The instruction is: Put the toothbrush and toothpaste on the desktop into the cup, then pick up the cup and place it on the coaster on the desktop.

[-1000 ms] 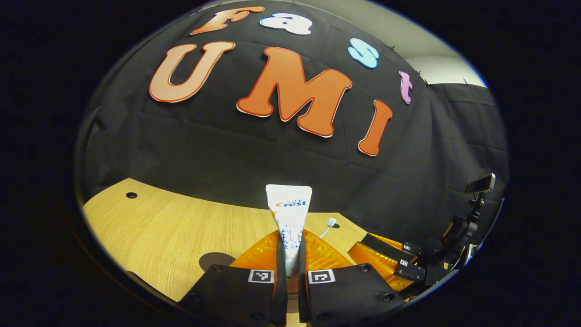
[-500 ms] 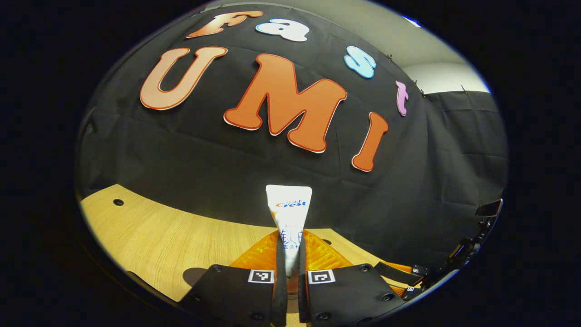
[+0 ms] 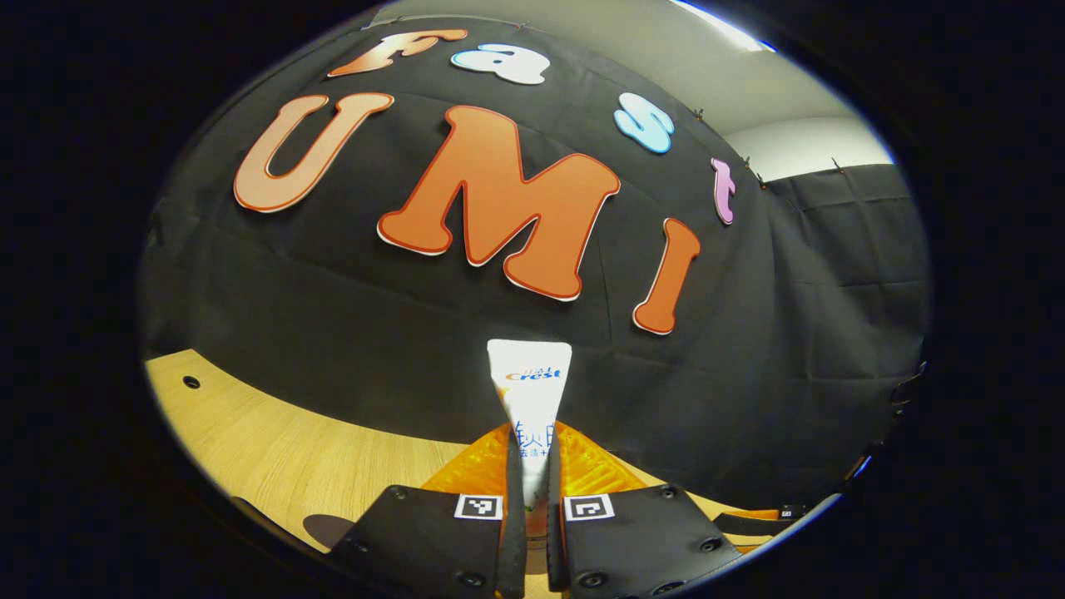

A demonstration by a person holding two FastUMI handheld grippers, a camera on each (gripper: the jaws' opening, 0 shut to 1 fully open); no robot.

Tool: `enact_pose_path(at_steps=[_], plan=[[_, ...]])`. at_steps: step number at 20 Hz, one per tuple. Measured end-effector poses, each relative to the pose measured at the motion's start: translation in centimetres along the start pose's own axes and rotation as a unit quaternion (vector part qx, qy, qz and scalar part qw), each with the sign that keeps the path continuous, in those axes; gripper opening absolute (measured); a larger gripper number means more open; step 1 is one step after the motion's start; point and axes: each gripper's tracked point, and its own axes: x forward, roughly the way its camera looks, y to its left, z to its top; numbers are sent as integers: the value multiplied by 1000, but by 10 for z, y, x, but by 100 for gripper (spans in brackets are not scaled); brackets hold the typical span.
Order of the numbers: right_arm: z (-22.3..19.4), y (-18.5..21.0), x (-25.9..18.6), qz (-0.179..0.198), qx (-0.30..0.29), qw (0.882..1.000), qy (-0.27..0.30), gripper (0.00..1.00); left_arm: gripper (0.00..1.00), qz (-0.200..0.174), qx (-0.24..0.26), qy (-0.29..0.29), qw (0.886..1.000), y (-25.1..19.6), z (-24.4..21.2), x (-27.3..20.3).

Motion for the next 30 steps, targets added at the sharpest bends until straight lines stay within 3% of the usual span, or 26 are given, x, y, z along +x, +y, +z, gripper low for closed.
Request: enact_pose_path(at_steps=[6, 15, 23, 30], plan=[[0, -15, -11, -9, -39, 999, 3, 78, 13, 9, -5, 6, 1000, 6, -28, 33], [-1, -41, -26, -25, -20, 999, -1, 78, 13, 16, 35, 36, 999, 12, -71, 66], [-11, -53, -30, -50, -20, 998, 21, 78, 13, 36, 43, 70, 996, 25, -108, 73], [-15, -46, -33, -52, -35, 998, 29, 78, 15, 58, 49, 95, 993, 35, -114, 57]])
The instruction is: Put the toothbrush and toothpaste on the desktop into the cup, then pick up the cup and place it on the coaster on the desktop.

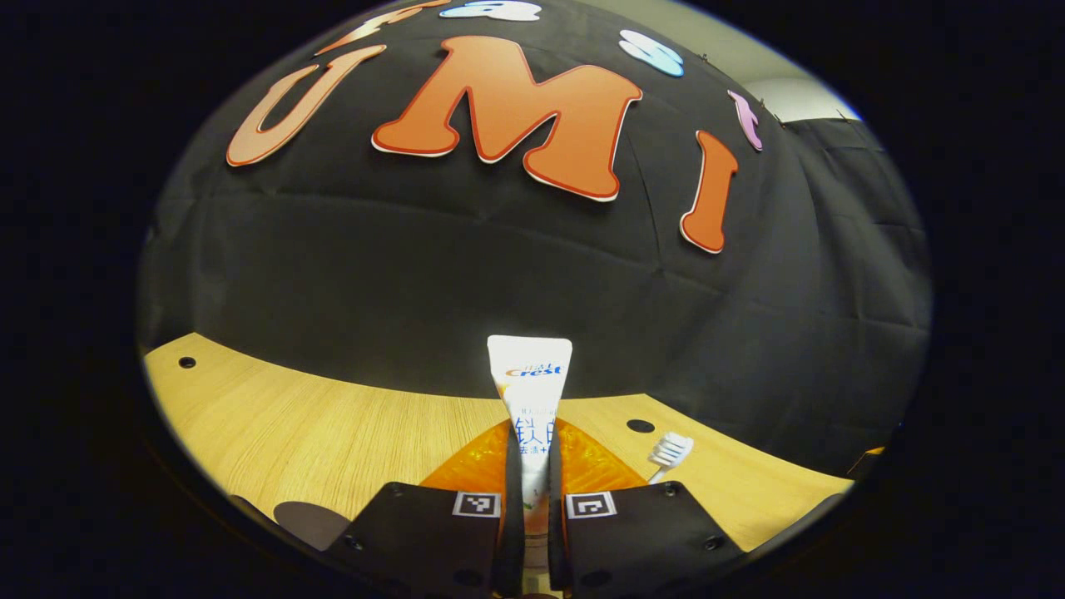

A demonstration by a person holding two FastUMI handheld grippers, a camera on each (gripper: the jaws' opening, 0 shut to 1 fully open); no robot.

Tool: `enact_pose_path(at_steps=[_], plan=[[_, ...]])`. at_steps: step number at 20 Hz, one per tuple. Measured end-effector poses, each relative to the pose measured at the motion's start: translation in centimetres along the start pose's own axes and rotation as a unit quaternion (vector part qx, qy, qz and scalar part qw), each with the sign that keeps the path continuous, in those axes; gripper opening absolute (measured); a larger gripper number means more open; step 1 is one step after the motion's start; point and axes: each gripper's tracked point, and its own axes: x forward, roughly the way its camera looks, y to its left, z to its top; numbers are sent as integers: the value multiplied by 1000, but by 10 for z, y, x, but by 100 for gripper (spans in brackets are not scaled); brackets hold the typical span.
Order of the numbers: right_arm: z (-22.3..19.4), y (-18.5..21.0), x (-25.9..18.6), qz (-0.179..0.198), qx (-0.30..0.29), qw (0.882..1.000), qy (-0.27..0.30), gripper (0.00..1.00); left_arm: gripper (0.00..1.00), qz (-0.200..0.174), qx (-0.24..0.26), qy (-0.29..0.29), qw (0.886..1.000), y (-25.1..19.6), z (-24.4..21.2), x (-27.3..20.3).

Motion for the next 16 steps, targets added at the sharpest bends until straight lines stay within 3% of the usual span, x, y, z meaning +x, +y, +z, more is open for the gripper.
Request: enact_pose_path(at_steps=[4, 7, 11, 16], plan=[[-3, 8, -3, 1, -6, 1000, 6, 79, 20, 14, 12, 3, 1000, 9, 3, -12], [-2, 14, -4, 3, -8, 1000, 7, 79, 26, -3, 23, 17, 1000, 2, -4, -23], [2, 25, 3, 0, -1, 1000, 11, 79, 33, 8, 89, 50, 995, 2, -18, -37], [-3, 39, 11, -2, -2, 999, 32, 79, 60, -32, 96, 14, 995, -14, 15, -65]])
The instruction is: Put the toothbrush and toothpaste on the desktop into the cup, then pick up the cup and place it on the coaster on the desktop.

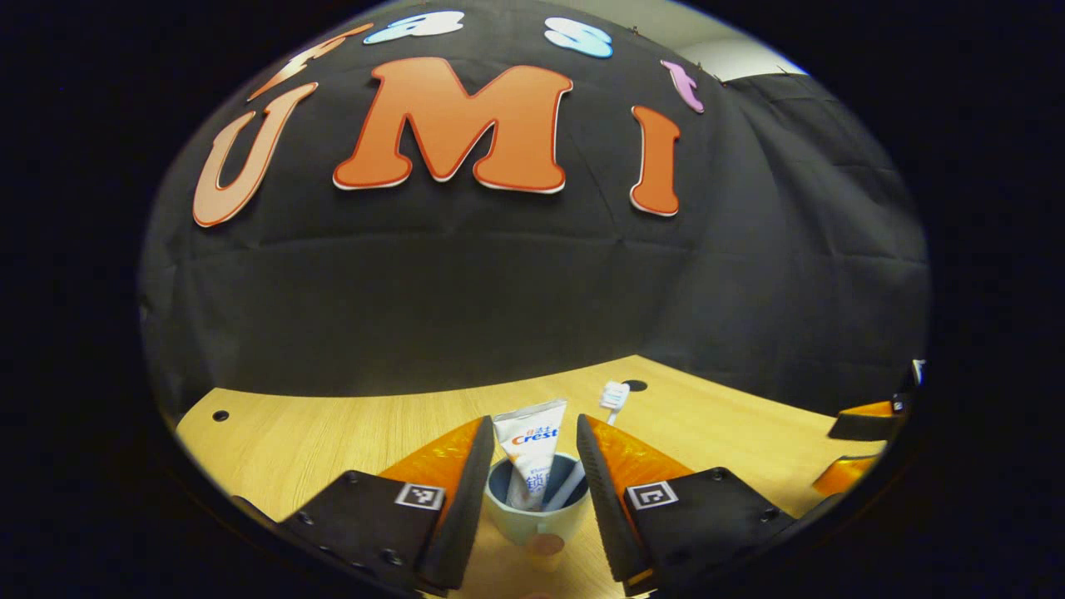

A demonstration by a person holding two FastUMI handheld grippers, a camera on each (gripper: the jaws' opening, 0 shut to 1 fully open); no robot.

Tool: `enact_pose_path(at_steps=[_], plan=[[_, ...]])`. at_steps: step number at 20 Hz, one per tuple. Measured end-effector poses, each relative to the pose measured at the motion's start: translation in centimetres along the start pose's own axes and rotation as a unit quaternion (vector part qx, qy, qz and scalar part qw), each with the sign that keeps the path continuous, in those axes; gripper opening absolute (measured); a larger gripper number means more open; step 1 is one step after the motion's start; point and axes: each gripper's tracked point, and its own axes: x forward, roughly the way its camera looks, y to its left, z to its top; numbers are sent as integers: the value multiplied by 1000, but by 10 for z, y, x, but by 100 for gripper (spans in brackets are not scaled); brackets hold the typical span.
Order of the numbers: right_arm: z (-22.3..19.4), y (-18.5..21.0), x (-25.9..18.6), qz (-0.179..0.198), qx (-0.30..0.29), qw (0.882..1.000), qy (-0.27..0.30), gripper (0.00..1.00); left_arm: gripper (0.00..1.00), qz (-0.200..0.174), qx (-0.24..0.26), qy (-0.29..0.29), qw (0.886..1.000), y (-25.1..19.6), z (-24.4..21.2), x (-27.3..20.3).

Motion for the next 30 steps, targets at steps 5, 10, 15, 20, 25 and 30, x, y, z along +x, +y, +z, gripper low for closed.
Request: enact_pose_path(at_steps=[5, 10, 15, 20, 25, 30], plan=[[3, 22, 16, 4, -4, 1000, 14, 79, 82, 8, 12, -15, 1000, 20, 18, -35], [4, 49, 38, 14, -12, 999, 45, 80, 97, 42, 10, -38, 998, 61, 30, -74], [-7, 77, 63, 22, 24, 992, 121, 79, 100, 87, 11, -59, 994, 107, 39, -106], [-19, 108, 84, 32, 68, 975, 210, 78, 97, 122, -2, -68, 990, 139, 33, -128], [-39, 111, 100, -1, 80, 952, 296, 78, 100, 136, -34, -74, 987, 167, 21, -138], [-50, 123, 114, -8, 86, 933, 348, 78, 96, 148, -49, -70, 985, 187, 10, -148]])
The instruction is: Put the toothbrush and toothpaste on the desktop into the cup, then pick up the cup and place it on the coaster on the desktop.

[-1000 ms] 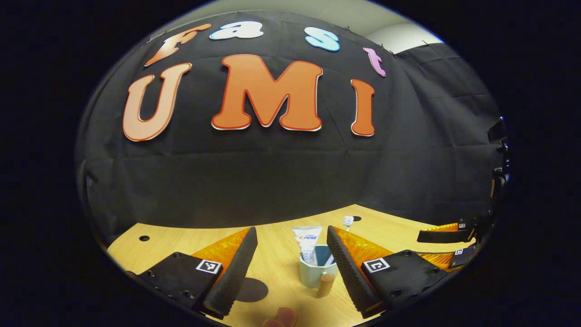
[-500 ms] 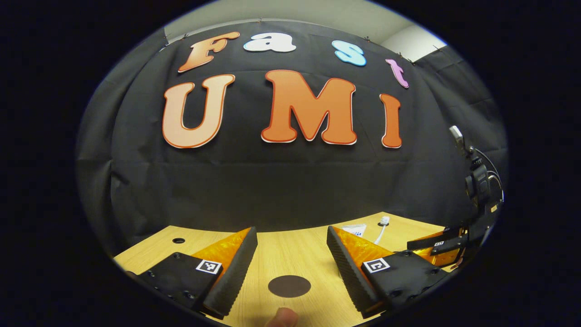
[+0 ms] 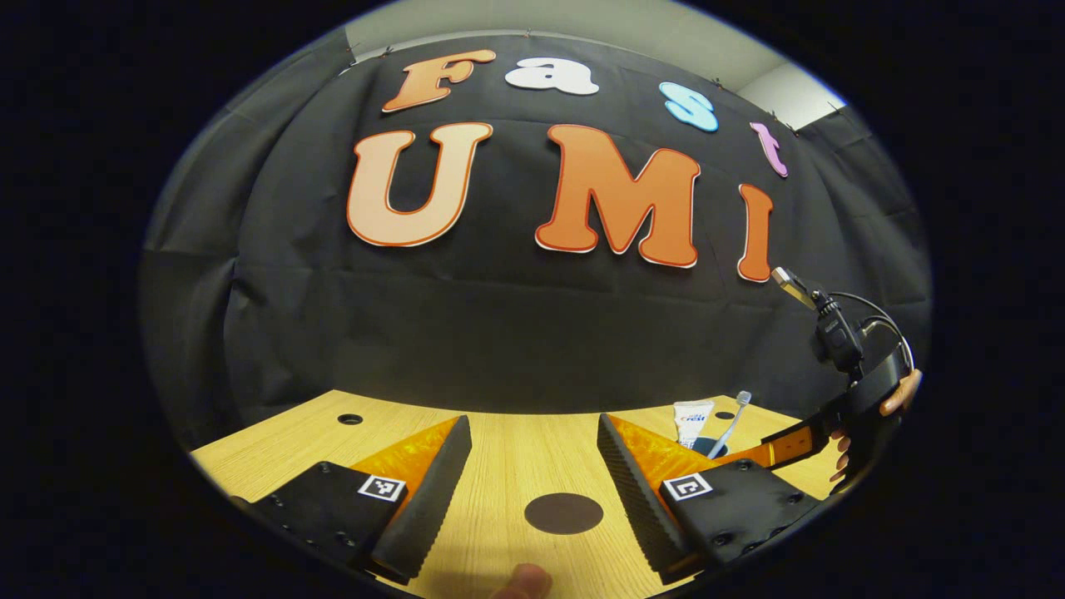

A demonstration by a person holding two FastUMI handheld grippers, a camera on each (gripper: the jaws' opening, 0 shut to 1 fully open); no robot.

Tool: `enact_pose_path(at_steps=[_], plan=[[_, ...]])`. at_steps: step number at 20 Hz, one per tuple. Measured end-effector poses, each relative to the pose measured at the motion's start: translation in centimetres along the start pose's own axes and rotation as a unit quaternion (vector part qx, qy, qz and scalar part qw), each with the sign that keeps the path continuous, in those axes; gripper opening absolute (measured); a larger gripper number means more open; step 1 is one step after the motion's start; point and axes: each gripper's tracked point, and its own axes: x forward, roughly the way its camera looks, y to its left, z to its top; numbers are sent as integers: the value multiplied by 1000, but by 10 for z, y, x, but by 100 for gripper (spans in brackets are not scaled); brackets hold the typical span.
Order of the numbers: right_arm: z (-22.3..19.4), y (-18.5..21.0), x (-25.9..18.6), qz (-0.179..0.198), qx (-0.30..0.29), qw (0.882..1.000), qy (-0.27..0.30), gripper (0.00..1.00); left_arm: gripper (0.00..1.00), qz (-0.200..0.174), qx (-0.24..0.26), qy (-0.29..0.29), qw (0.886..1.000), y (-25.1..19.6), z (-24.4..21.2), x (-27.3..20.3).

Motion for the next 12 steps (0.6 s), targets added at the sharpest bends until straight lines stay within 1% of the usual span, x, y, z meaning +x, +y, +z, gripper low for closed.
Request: enact_pose_path(at_steps=[5, 6, 7, 8, 9, 10, 11, 12], plan=[[-9, 0, 23, -31, -26, 998, 42, 78, 97, 11, -7, -6, 1000, 21, 1, -5], [-9, -1, 27, -34, -22, 998, 47, 70, 96, 12, -10, -6, 1000, 23, 0, -5], [-11, -4, 33, -40, -20, 998, 53, 78, 96, 13, -11, -5, 1000, 25, -2, -5], [-12, -7, 37, -47, -23, 997, 58, 80, 96, 12, -14, -2, 1000, 25, -6, -4], [-16, -11, 41, -55, -28, 996, 64, 74, 96, 6, -18, 2, 1000, 23, -8, -3], [-17, -15, 45, -61, -30, 995, 70, 76, 97, 2, -23, 5, 1000, 24, -9, -2], [-17, -18, 46, -66, -30, 995, 74, 81, 96, 1, -27, 11, 1000, 23, -14, -2], [-17, -18, 48, -62, -26, 995, 79, 81, 97, -2, -31, 15, 999, 23, -17, -2]])
